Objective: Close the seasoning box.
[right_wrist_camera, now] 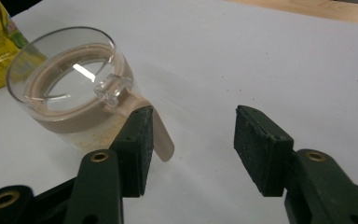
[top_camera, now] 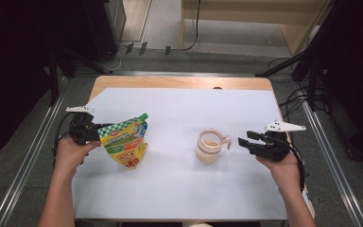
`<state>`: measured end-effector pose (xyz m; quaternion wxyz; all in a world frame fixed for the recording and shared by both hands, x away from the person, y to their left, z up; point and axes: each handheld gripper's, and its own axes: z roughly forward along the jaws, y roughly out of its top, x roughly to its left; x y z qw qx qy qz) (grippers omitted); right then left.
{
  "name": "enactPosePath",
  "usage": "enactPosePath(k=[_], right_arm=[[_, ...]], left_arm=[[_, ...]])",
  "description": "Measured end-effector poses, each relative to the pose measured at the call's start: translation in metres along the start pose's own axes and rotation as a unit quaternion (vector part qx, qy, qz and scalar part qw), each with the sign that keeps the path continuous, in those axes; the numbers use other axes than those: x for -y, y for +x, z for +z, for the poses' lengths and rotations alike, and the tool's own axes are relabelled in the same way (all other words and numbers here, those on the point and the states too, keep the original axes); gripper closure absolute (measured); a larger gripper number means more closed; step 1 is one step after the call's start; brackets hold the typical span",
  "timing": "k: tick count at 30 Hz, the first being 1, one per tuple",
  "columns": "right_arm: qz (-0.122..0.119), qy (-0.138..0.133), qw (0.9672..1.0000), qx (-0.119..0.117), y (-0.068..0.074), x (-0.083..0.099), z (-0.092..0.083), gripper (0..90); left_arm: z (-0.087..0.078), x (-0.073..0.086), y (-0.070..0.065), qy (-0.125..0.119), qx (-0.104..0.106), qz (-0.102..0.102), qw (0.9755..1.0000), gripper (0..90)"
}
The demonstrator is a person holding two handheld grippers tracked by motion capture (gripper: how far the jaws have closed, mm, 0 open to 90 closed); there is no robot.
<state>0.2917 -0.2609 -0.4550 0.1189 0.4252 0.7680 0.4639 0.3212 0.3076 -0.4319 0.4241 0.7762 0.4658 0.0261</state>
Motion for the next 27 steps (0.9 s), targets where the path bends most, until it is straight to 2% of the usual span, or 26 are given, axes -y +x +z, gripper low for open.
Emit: enactPosePath(k=[3,6,8,12,17,22,27], right_arm=[[-0.006,-0.002,1.0,0.001,-0.004,0.004,0.001,44.9],[-0.008,-0.008,0.9998,0.014,-0.008,0.009,0.003,39.6],[-0.001,-0.015,0.9996,0.022,-0.011,0.012,0.004,34.4],[0.012,-0.024,0.9993,0.027,-0.019,0.017,0.005,30.3],[0.024,-0.024,0.9989,0.032,-0.024,0.022,0.006,29.4],[0.017,-0.017,0.9988,0.042,-0.026,0.024,0.009,28.9],[0.012,-0.012,0.999,0.041,-0.025,0.026,0.012,27.4]], left_arm=[[0.0,0.0,0.0,0.001,0.0,0.001,1.0,47.1],[0.0,0.0,0.0,0.0,0.0,0.0,1.0,47.0],[-0.001,0.0,0.0,0.0,-0.001,-0.001,1.0,47.0],[-0.001,0.001,0.0,-0.002,-0.001,-0.001,1.0,46.9],[0.0,0.001,0.001,0.0,-0.002,-0.001,1.0,46.6],[0.001,0.001,0.0,0.002,-0.002,-0.001,1.0,46.2],[0.001,0.002,0.001,0.002,-0.003,-0.002,1.0,45.7]])
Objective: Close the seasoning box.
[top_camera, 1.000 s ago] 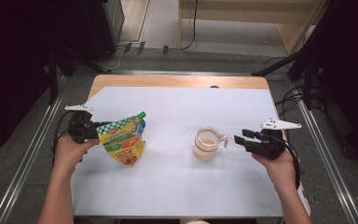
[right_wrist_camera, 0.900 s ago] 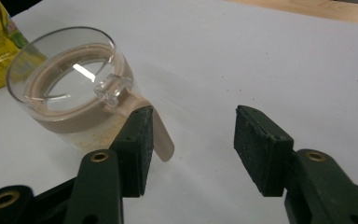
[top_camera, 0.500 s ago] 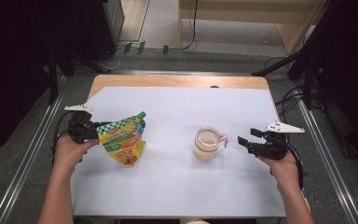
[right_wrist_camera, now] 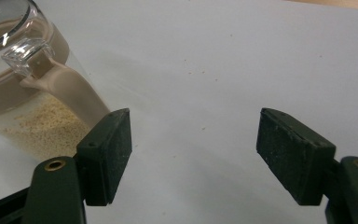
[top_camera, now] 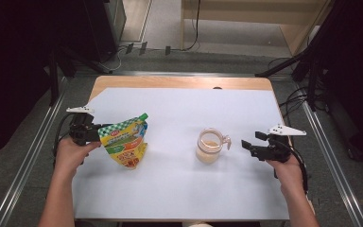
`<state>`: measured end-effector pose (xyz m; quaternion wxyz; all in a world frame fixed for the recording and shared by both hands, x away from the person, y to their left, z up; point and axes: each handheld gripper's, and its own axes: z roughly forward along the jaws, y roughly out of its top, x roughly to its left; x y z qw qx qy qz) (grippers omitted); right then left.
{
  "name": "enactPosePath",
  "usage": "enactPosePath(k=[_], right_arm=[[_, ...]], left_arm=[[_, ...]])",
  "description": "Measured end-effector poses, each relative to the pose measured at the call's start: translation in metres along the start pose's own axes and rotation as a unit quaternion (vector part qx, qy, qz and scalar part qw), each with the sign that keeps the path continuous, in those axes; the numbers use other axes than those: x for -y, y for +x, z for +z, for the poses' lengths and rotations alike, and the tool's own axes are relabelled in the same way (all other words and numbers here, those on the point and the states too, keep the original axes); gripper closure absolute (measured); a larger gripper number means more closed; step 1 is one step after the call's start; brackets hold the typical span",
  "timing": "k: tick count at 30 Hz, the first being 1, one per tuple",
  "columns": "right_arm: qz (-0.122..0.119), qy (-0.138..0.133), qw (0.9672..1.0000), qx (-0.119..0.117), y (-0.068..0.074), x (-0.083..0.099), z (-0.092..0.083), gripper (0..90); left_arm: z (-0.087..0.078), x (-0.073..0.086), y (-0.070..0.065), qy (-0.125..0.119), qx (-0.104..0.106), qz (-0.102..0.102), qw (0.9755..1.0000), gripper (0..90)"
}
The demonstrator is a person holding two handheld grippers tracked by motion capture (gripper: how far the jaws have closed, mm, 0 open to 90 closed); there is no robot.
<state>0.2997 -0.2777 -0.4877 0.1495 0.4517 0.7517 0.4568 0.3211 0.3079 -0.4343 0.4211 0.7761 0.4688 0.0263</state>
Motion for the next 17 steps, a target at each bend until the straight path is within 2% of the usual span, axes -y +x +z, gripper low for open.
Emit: enactPosePath(k=[2,14,17], right_arm=[[0.001,0.002,1.0,0.0,0.0002,0.0002,0.0002,27.4],[-0.003,0.019,0.9998,-0.011,0.0002,0.0026,0.0043,23.2],[-0.002,0.02,0.9997,-0.011,-0.0001,0.003,0.0048,23.2]], left_arm=[[0.0004,-0.0001,-0.0005,0.0,-0.006,-0.003,1.0,45.4],[0.0022,0.0004,0.0003,0.005,-0.007,-0.003,1.0,44.1],[0.003,0.0001,0.0019,0.001,-0.009,-0.013,0.9999,43.6]])
